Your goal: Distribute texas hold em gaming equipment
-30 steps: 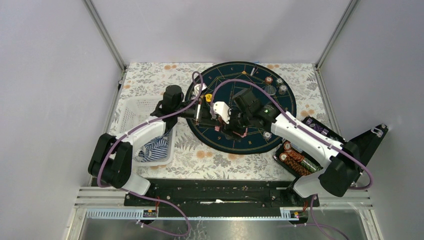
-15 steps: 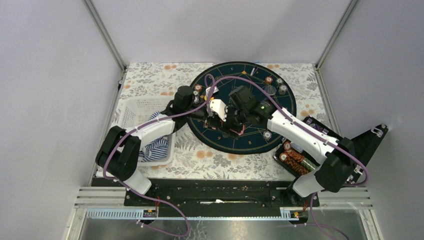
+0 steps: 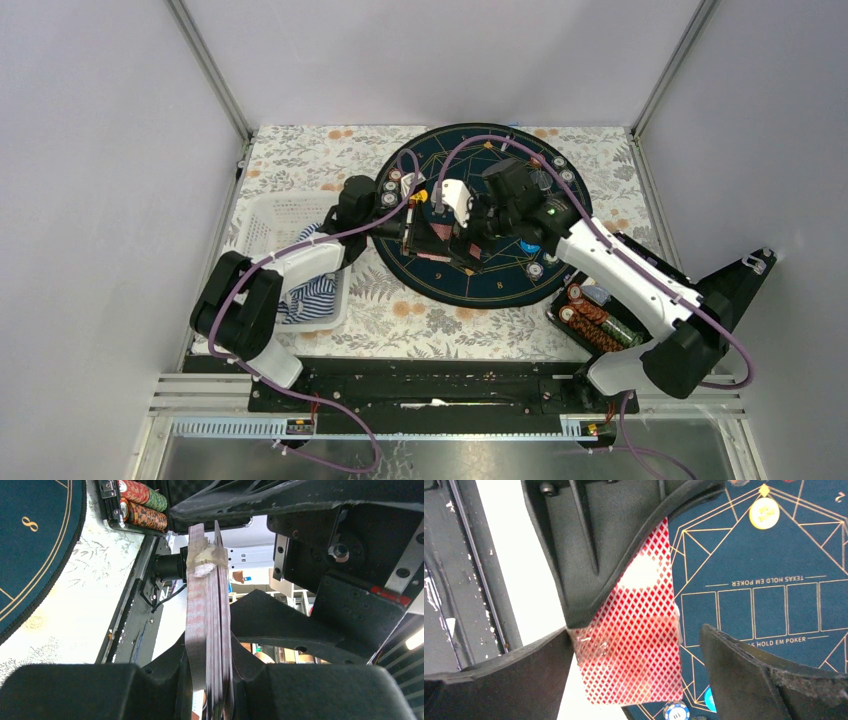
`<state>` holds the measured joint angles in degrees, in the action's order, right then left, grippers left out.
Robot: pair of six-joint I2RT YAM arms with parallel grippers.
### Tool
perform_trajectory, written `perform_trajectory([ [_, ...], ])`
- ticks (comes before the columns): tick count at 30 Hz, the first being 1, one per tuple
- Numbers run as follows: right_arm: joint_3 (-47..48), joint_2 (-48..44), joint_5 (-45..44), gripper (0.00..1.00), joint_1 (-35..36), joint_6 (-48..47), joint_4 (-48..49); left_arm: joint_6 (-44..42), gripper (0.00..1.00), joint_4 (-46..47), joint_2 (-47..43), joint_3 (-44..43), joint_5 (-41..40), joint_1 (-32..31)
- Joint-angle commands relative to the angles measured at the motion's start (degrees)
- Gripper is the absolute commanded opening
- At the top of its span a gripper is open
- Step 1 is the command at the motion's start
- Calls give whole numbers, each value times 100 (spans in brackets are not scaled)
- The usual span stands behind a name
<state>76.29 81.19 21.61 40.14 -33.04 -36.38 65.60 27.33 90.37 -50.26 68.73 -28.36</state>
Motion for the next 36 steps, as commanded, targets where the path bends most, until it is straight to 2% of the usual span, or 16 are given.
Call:
perform_trajectory([
  [1,14,-280,347,100,-84,77,238,188,0,759,-121,-37,132,23],
  [9,178,26,723,100,-69,-158,-94,251,0,817,-87,-63,116,15],
  [17,325,317,325,99,138,-344,-71,225,0,722,-33,-145,126,-52],
  [20,272,338,237,96,159,-342,33,233,0,692,10,-174,126,-63],
  [27,111,341,185,80,162,-271,293,136,0,519,59,-262,115,-134],
  [36,-26,390,177,82,161,-308,327,9,0,356,62,-291,96,-161],
])
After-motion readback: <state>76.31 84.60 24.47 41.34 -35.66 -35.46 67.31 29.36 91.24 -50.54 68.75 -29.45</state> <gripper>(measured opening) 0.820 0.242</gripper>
